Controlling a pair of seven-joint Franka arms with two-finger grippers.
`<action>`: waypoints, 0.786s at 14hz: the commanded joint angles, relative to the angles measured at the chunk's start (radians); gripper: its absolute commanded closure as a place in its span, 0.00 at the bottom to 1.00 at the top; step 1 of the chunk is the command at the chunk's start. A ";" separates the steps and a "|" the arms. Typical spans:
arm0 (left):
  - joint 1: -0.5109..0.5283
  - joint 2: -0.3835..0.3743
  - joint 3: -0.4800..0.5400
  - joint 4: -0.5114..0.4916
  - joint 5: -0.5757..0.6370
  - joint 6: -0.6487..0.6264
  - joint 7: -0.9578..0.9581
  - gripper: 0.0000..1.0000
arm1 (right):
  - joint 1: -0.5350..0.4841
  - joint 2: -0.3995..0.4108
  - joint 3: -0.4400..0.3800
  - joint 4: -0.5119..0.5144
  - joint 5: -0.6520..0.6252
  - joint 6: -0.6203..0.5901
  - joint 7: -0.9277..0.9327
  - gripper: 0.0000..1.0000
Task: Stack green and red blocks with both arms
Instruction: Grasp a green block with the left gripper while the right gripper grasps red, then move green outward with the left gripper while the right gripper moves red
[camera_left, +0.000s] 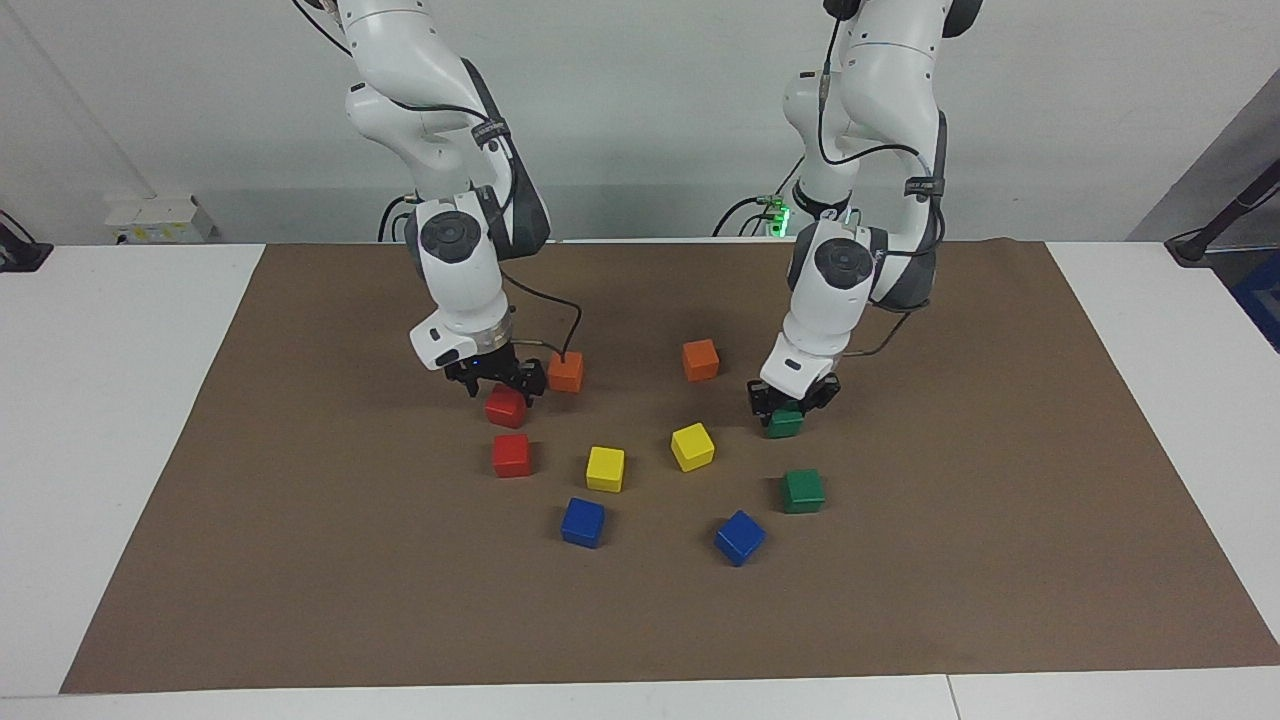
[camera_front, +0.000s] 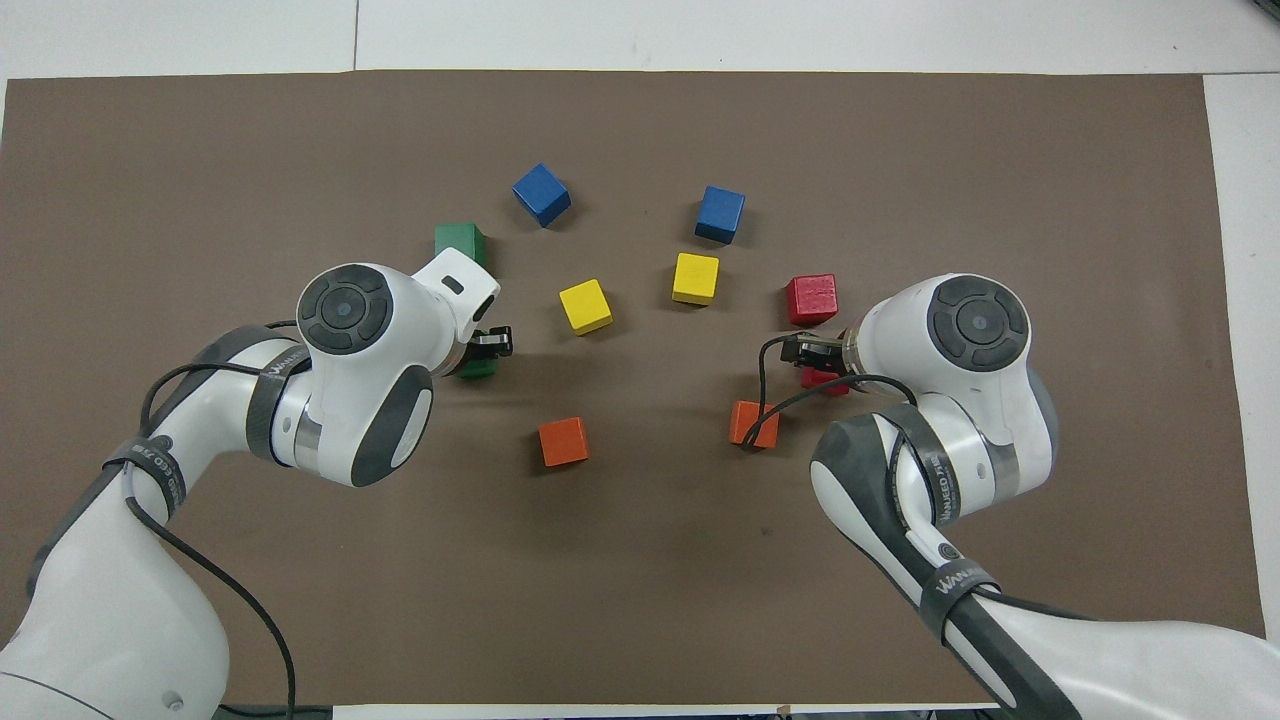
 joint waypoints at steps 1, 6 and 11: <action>0.091 -0.036 -0.003 0.039 0.024 -0.063 0.051 1.00 | -0.001 0.018 0.000 -0.024 0.005 0.057 0.009 0.00; 0.316 -0.064 -0.002 0.022 0.024 -0.081 0.287 1.00 | 0.001 0.033 0.000 -0.025 0.005 0.069 0.007 0.09; 0.522 -0.055 -0.002 0.010 0.024 -0.066 0.556 1.00 | 0.001 0.029 0.000 -0.024 0.005 0.051 0.002 0.95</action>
